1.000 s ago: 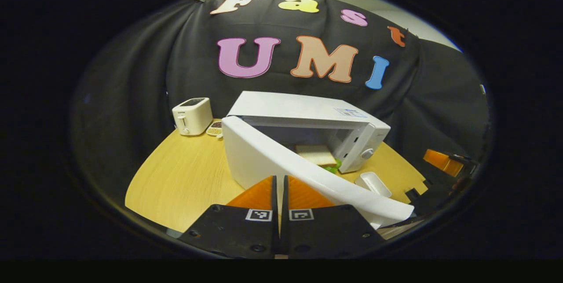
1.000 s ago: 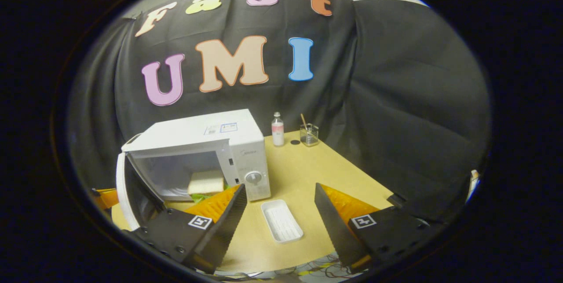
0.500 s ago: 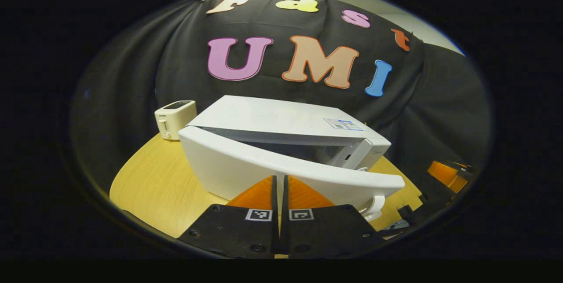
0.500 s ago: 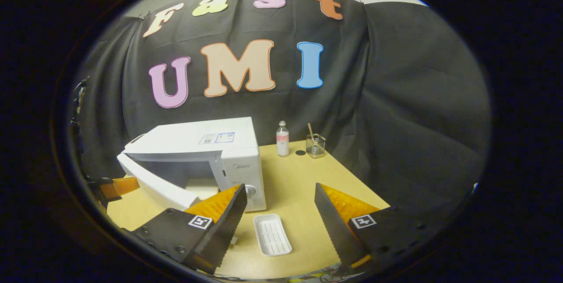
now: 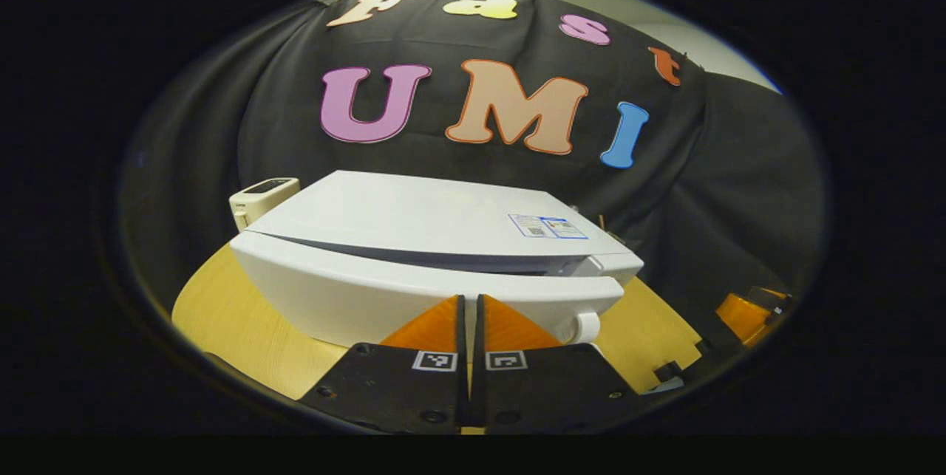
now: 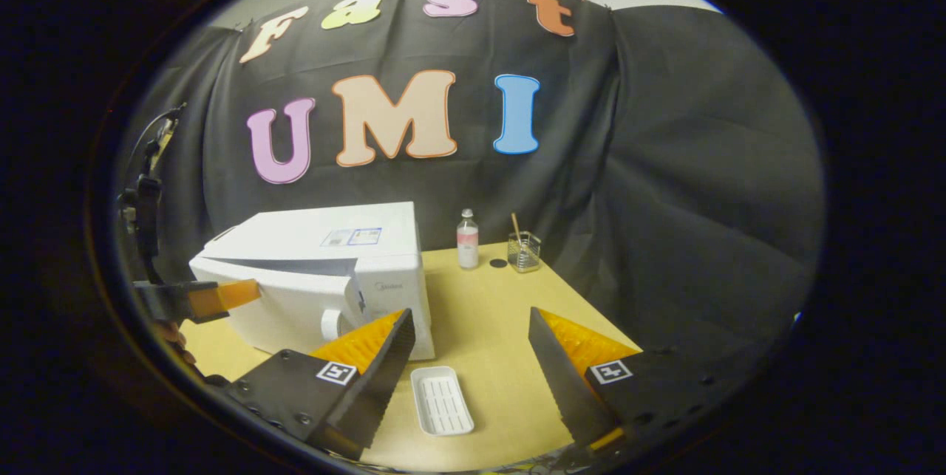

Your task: Open the microwave oven with the left hand, put the food in, and close the microwave oven.

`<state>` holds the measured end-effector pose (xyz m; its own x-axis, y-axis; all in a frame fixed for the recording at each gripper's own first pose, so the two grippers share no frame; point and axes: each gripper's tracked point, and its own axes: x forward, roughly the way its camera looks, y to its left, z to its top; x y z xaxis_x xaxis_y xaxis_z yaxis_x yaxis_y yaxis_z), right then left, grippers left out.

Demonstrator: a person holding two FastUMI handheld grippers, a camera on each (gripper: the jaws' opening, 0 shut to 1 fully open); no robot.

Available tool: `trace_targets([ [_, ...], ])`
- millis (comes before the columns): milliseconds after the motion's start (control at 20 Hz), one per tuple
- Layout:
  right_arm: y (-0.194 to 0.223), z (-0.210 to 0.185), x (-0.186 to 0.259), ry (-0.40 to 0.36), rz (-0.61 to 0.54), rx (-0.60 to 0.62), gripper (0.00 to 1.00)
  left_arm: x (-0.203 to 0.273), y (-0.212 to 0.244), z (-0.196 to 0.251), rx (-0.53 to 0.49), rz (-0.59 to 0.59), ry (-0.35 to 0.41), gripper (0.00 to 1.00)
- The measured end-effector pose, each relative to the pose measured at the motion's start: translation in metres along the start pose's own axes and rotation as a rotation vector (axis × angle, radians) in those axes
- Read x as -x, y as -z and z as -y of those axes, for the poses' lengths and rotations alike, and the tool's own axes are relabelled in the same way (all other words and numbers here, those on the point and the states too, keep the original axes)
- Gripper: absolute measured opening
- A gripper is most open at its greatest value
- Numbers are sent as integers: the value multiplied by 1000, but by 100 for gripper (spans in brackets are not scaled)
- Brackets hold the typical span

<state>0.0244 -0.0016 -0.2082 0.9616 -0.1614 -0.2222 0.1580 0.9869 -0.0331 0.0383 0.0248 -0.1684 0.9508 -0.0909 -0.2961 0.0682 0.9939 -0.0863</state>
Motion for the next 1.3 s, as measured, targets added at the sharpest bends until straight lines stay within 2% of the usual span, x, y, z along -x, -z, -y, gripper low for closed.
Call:
trace_targets([
  [350, -3, 4, -6, -7, 10, -17, 97, -13, -9, 16, -9, 26, 10, 0],
  [400, -4, 4, -7, -8, 12, -16, 98, -16, -11, 16, -10, 33, 8, 2],
  [500, -6, 5, -10, -6, 16, -14, 98, -21, -13, 19, -5, 43, 10, 0],
  [650, -6, 9, -13, 1, 17, -14, 97, -25, -22, 37, 6, 76, 73, 0],
  [750, -4, 11, -14, 6, 9, -13, 98, -26, -20, 43, -18, 75, 83, 2],
  [800, -5, 12, -15, 8, 8, -11, 97, -28, -18, 45, -21, 76, 89, 0],
  [900, -5, 14, -16, 15, 7, -10, 98, -31, -8, 49, -4, 52, 103, 1],
  [1100, -3, 15, -19, 21, 1, -8, 97, -30, -12, 42, 20, 74, 92, 0],
  [1300, -1, 11, -23, 11, -9, 1, 99, -32, -13, 42, -14, 81, 84, 0],
])
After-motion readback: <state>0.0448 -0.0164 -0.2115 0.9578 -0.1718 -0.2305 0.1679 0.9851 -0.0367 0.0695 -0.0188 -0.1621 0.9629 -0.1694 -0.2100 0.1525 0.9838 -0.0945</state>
